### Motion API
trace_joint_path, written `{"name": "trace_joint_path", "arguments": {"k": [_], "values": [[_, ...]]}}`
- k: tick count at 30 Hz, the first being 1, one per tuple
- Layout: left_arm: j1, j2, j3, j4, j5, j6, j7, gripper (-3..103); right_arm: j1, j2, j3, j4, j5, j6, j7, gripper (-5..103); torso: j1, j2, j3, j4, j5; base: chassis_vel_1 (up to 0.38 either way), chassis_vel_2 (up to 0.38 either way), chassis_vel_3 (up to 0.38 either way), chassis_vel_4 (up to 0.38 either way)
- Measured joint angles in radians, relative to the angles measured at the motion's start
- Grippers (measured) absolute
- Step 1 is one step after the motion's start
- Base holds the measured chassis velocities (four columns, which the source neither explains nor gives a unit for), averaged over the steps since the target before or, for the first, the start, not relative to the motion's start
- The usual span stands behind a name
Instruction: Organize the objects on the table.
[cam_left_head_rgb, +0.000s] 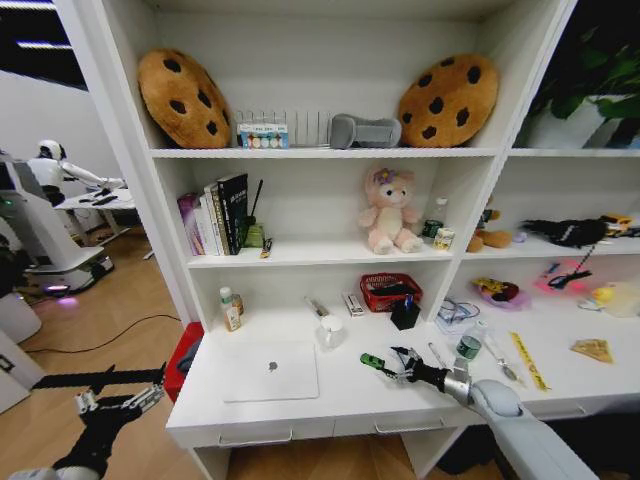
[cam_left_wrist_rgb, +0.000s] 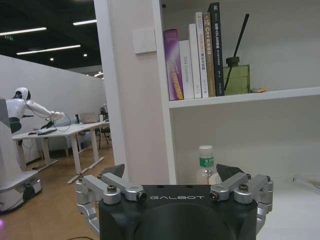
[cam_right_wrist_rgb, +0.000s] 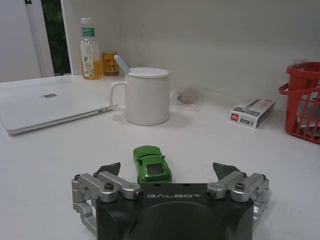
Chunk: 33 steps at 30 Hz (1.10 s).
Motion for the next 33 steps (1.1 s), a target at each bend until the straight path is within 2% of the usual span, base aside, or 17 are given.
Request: {"name": "trace_joint_path", "arguments": {"k": [15,17,20,23,24,25,26,29,30,32,33], "values": [[0.000,0.000,0.000,0.000,0.000,0.000,0.000,100,0.031,0.031,-0.055,-0.031,-0.010,0.016,0.051,101,0.000,0.000,0.000,-0.0001,0.0000,0.000,0.000,0.000,0.000],[0.000,0.000,0.000,0.000,0.000,0.000,0.000,100,0.039,0.034,-0.067,-0.037,-0.011,0.017,0.056,94,0.000,0.000,0.000,-0.0001,0.0001,0.000,0.000,0.000,0.000],[0.000,0.000,0.000,0.000,0.000,0.000,0.000,100,0.042,0.036,-0.075,-0.038,-0.010,0.017,0.054,97,0.000,0.000,0.000,0.0001,0.0001,0.000,0.000,0.000,0.000],[0.000,0.000,0.000,0.000,0.000,0.000,0.000,100,0.043,0.037,-0.079,-0.034,-0.008,0.017,0.052,95,0.000,0.000,0.000,-0.0001,0.0001,0.000,0.000,0.000,0.000],[0.000,0.000,0.000,0.000,0.000,0.000,0.000,100,0.043,0.038,-0.081,-0.033,-0.009,0.018,0.046,84,0.000,0.000,0.000,0.0000,0.0000,0.000,0.000,0.000,0.000],[0.000,0.000,0.000,0.000,0.000,0.000,0.000,100,0.042,0.039,-0.082,-0.033,-0.009,0.019,0.044,79,0.000,0.000,0.000,0.0000,0.0000,0.000,0.000,0.000,0.000],[0.000,0.000,0.000,0.000,0.000,0.000,0.000,100,0.042,0.039,-0.082,-0.033,-0.009,0.019,0.044,79,0.000,0.000,0.000,0.0000,0.0000,0.000,0.000,0.000,0.000],[0.000,0.000,0.000,0.000,0.000,0.000,0.000,100,0.037,0.042,-0.084,-0.035,-0.008,0.030,0.040,62,0.000,0.000,0.000,0.0000,0.0000,0.000,0.000,0.000,0.000],[0.000,0.000,0.000,0.000,0.000,0.000,0.000,100,0.037,0.042,-0.084,-0.035,-0.008,0.030,0.040,62,0.000,0.000,0.000,0.0000,0.0000,0.000,0.000,0.000,0.000],[0.000,0.000,0.000,0.000,0.000,0.000,0.000,100,0.029,0.043,-0.079,-0.029,-0.007,0.031,0.035,51,0.000,0.000,0.000,0.0000,0.0000,0.000,0.000,0.000,0.000],[0.000,0.000,0.000,0.000,0.000,0.000,0.000,100,0.029,0.043,-0.079,-0.029,-0.007,0.031,0.035,51,0.000,0.000,0.000,0.0000,0.0000,0.000,0.000,0.000,0.000]]}}
